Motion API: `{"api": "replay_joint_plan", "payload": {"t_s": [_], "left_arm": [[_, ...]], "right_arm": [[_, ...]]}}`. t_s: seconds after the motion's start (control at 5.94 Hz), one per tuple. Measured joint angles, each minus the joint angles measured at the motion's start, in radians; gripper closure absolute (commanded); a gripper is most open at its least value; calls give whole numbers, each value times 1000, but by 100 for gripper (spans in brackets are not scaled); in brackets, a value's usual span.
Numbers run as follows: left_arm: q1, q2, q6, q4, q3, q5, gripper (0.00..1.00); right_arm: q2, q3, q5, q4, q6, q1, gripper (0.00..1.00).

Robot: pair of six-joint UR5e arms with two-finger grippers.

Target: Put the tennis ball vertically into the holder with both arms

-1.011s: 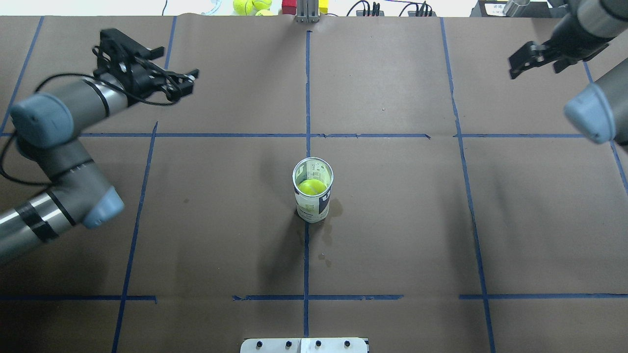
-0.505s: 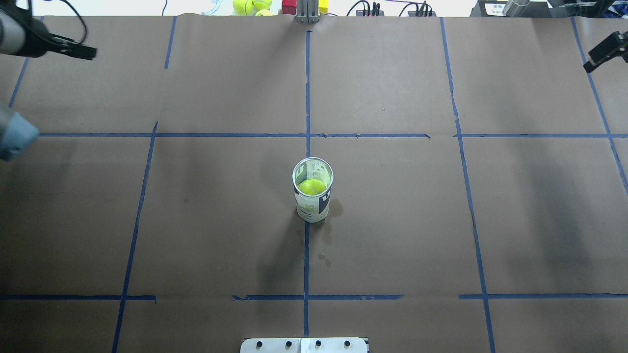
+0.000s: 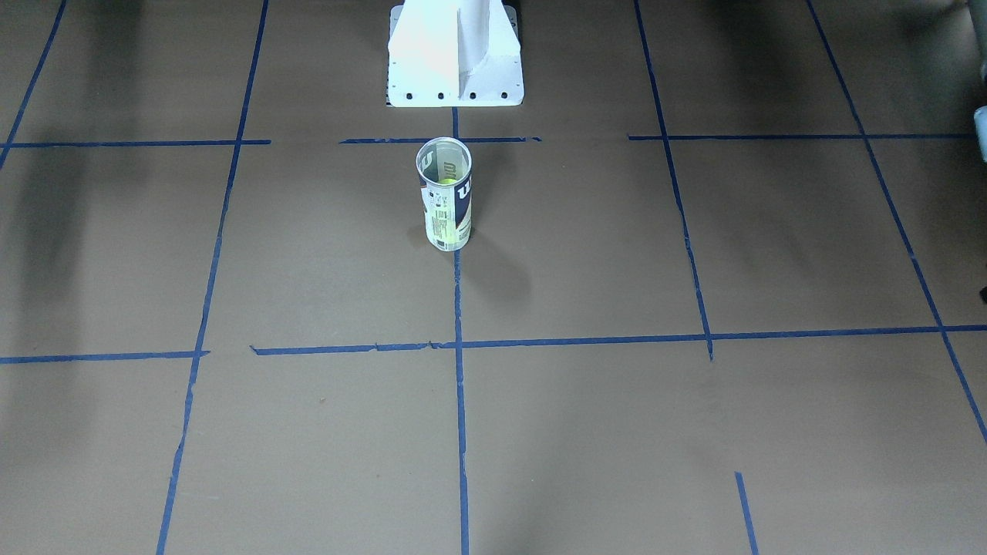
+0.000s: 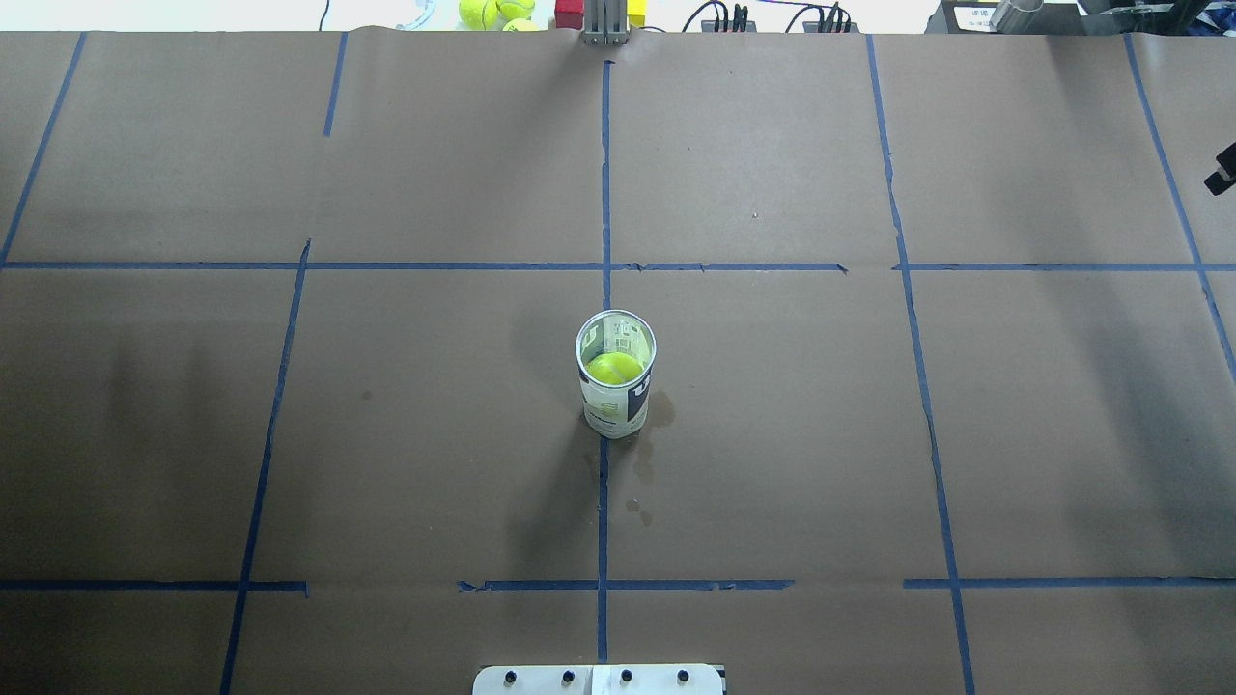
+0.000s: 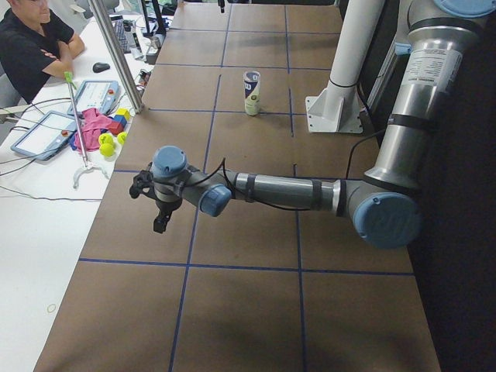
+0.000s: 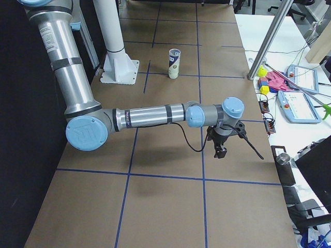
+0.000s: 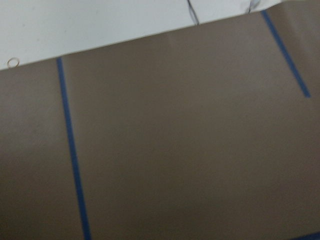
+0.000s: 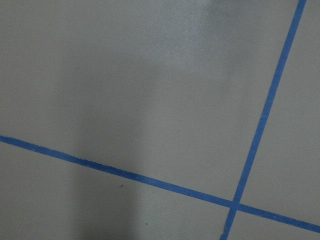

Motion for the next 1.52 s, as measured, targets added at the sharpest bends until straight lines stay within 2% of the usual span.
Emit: {"api": "replay_joint_plan", "payload": {"t_s": [0.17,0.34,0.67,1.01,1.35,1.52], "left_arm": [[-13,46,25,7,-18,57,0],[-34,62,49,52,-33,64,0],[-106,66,119,278,-96,-39,0],[-122,129,134,443,-185,-80,0],[-123,224,142,528,-256,-152,0],[-123,266,158,521,-272,-161,0]], "right_arm": [[-22,-1,3,-1,-9,20,0],[-42,-9,4,-1,-12,34,0],[-91,-19,4,-1,-14,44,0],[-127,0,6,0,-10,51,0],[-175,104,15,-3,-6,67,0],[-215,166,27,-6,-6,81,0]]}}
